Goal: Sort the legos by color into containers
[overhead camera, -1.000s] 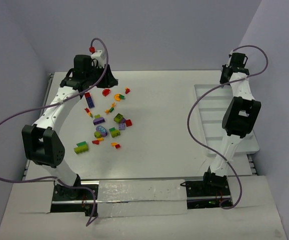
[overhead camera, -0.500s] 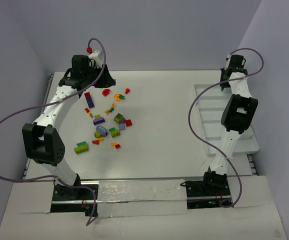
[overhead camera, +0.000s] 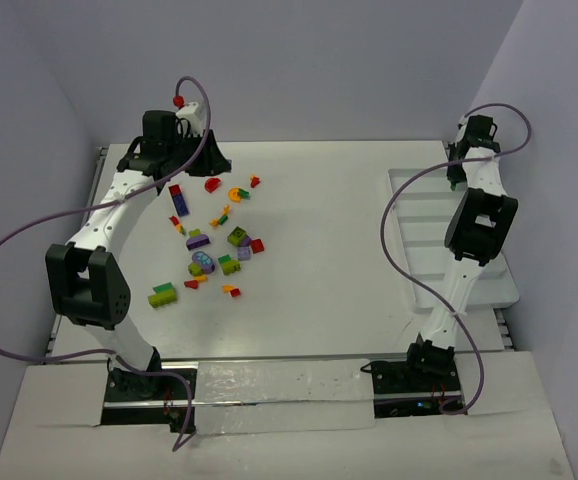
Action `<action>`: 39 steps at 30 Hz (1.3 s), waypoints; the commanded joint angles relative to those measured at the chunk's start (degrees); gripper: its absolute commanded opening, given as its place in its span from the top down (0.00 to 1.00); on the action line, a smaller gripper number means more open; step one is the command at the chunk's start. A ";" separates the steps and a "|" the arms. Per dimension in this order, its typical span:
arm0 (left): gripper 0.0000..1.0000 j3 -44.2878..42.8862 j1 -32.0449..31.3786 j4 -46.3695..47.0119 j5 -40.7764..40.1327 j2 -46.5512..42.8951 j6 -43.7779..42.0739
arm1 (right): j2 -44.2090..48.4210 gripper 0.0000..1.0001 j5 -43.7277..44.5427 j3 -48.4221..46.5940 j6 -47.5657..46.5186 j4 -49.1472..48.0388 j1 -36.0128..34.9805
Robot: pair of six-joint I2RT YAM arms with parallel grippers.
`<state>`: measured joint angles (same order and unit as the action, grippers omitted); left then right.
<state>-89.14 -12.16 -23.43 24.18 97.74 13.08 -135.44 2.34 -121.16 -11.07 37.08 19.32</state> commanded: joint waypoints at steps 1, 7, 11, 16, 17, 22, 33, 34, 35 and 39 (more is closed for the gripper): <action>1.00 -2.91 0.38 0.34 1.49 0.64 0.07 | -1.27 0.90 2.15 -3.73 -1.12 0.13 1.14; 1.00 -2.96 0.47 0.05 1.23 0.86 0.01 | -2.10 0.56 3.98 -4.61 -1.58 -0.07 1.60; 1.00 -3.40 0.56 -0.37 1.35 1.17 0.01 | -1.78 0.38 4.70 -4.84 -1.76 -0.08 1.63; 0.98 -2.83 1.09 0.19 2.60 0.78 0.55 | 1.30 0.28 2.12 -3.59 -1.18 0.80 1.47; 0.98 -2.15 1.43 1.05 3.68 0.28 1.11 | 3.56 0.28 -0.23 -2.22 -0.68 0.75 1.24; 0.96 2.72 3.36 6.44 14.96 -2.28 7.09 | 17.52 0.23 -16.30 6.58 0.87 -0.34 -3.29; 1.00 15.57 3.87 33.47 39.03 -3.49 40.24 | 35.17 0.10 -36.37 18.00 3.98 -4.19 -26.02; 1.00 17.40 3.83 37.71 40.78 -3.88 44.33 | 35.83 0.10 -37.14 18.47 3.05 -4.39 -28.43; 1.00 19.00 3.76 41.76 41.55 -4.05 48.06 | 36.42 0.10 -37.73 18.92 2.65 -4.47 -30.44; 1.00 24.17 3.39 55.30 44.27 -4.48 59.78 | 39.36 0.10 -40.56 21.75 -2.78 -5.31 -37.45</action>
<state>-67.46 -8.29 12.64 61.26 96.15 56.78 -98.46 -33.51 -102.06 -9.17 32.36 -14.57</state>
